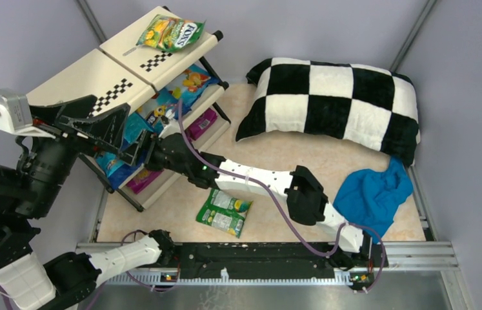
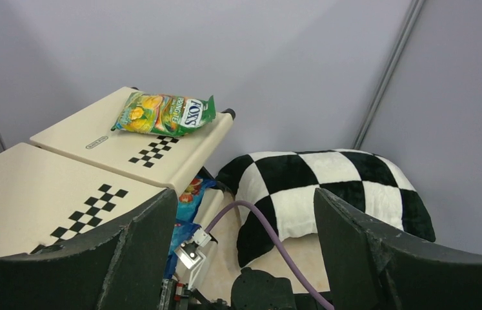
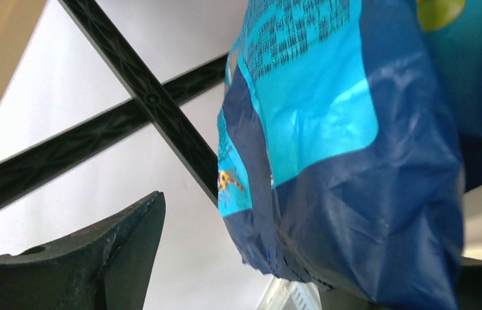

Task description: Place and organize the candy bags onto the shelf

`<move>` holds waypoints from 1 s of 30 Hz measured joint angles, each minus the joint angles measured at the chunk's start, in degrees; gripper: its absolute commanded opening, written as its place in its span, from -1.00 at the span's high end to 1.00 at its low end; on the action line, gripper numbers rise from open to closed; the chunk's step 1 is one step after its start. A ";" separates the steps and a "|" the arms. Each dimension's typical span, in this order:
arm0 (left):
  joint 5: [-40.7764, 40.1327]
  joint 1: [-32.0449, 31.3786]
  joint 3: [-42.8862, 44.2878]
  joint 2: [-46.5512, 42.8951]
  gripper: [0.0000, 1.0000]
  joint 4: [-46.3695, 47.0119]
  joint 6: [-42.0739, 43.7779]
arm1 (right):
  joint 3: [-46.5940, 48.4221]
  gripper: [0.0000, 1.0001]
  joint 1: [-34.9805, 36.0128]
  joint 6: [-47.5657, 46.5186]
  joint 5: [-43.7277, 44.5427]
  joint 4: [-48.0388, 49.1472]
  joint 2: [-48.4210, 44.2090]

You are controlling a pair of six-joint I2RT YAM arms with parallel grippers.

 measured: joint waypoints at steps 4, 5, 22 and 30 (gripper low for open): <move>0.04 0.00 -2.19 -0.28 -0.68 0.79 -0.07 | -3.82 -0.16 0.09 -0.63 -1.75 1.79 -1.64; 0.15 0.00 -2.93 -0.37 -0.69 1.03 -0.20 | -5.51 -0.08 0.11 -0.92 -2.05 2.45 -2.62; 2.80 0.00 -5.68 -1.14 -0.69 2.49 -2.40 | 9.53 0.99 0.13 -6.86 -2.71 0.44 5.16; 3.02 0.00 -5.68 -1.51 -0.70 2.45 -3.02 | 15.02 0.97 0.02 -10.01 -2.19 -0.98 9.20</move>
